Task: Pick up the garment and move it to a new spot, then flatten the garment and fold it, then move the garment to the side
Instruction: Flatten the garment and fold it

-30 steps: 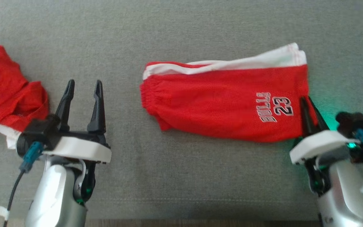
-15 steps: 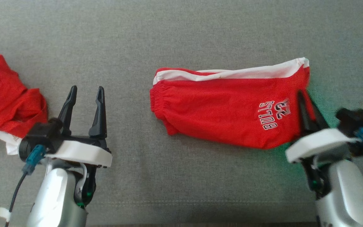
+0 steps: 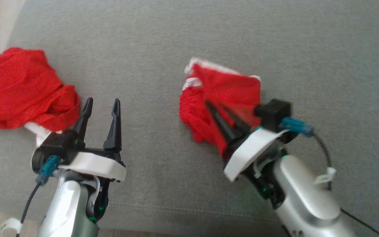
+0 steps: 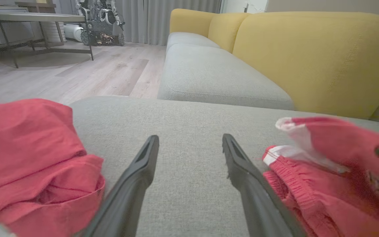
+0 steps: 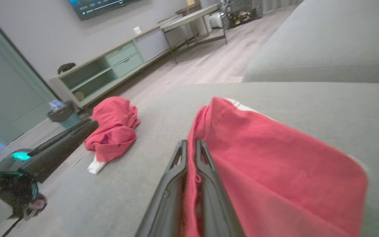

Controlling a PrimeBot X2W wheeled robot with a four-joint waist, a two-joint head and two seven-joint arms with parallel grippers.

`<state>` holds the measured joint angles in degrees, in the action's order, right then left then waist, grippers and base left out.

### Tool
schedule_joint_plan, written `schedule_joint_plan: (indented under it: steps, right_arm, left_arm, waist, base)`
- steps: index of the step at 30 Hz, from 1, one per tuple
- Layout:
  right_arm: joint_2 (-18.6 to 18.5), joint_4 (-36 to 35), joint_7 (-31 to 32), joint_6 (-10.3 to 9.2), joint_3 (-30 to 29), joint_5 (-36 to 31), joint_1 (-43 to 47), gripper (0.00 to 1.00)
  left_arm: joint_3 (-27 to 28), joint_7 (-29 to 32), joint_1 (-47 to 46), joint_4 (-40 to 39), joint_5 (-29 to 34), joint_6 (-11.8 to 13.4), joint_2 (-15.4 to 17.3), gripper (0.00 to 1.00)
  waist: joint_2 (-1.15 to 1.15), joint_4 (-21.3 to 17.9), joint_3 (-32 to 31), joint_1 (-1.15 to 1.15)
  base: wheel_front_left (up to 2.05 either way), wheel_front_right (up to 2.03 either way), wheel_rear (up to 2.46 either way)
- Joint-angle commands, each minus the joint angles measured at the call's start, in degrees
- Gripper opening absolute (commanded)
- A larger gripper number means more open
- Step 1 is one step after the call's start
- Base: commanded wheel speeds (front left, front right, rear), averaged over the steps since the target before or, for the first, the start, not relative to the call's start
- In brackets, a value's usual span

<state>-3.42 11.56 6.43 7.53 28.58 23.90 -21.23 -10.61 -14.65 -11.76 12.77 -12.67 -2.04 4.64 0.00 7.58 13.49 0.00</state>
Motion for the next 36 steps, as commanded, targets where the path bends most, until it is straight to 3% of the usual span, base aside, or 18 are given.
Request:
schedule_joint_plan:
  steps: [1, 7, 8, 9, 17, 20, 29, 36]
  right_arm:
    - [0.54, 0.97, -0.79, -0.04, 3.67, 1.71, -2.11, 0.00]
    - [0.54, 8.16, -2.11, -0.04, 7.63, 4.02, -3.83, 0.00]
    - [0.54, 8.99, -2.71, -0.04, 8.05, 4.43, -4.18, 0.31]
    - [0.54, 9.71, -3.26, -0.04, 8.41, 4.59, -4.55, 0.98]
    - [0.54, 6.72, -9.30, -0.04, 7.36, 2.27, -6.61, 1.00]
    - [0.54, 4.34, -10.14, -0.04, 1.96, -0.73, -5.49, 1.00]
    - [0.54, -4.22, -7.94, -0.04, -21.61, -12.13, 4.42, 1.00]
    - [0.54, -9.27, -6.67, -0.04, -28.08, -14.03, 10.72, 1.00]
  left_arm:
    - [1.50, -0.35, -1.43, -1.63, 0.17, 0.02, 0.45, 1.00]
    - [1.43, -0.35, -1.83, -1.54, -0.02, -0.05, 0.16, 1.00]
    - [1.52, -0.35, -1.85, -1.55, -0.04, -0.03, 0.13, 1.00]
    - [1.67, -0.35, -1.82, -1.56, -0.06, 0.03, 0.11, 1.00]
    - [3.05, -0.35, -1.17, -1.99, 0.47, 0.60, 0.91, 1.00]
    - [3.44, -0.35, -0.88, -2.12, 0.58, 0.75, 1.23, 1.00]
    - [3.83, -0.31, 0.32, -2.64, 0.79, 1.12, 2.47, 1.00]
    - [3.86, 0.80, 2.18, -4.03, 1.01, 1.51, 3.96, 1.00]
  waist:
    - [0.00, 1.69, 0.24, 0.00]
    - [0.00, 2.87, 0.99, 0.00]
    - [0.00, 2.86, 1.10, 0.00]
    - [0.00, 2.72, 1.17, 0.00]
    - [0.00, -0.05, 0.74, 0.00]
    - [0.00, -1.12, 0.28, 0.00]
    - [0.00, -3.43, -1.03, 0.00]
    - [0.00, -4.60, -3.05, 0.00]
  base:
    - [0.00, 0.00, 0.00]
    - [0.00, 0.00, 0.00]
    - [0.00, 0.00, 0.00]
    - [0.00, 0.00, 0.00]
    - [0.00, 0.00, 0.00]
    - [0.00, 0.00, 0.00]
    - [0.00, 0.00, 0.00]
    - [0.00, 0.00, 0.00]
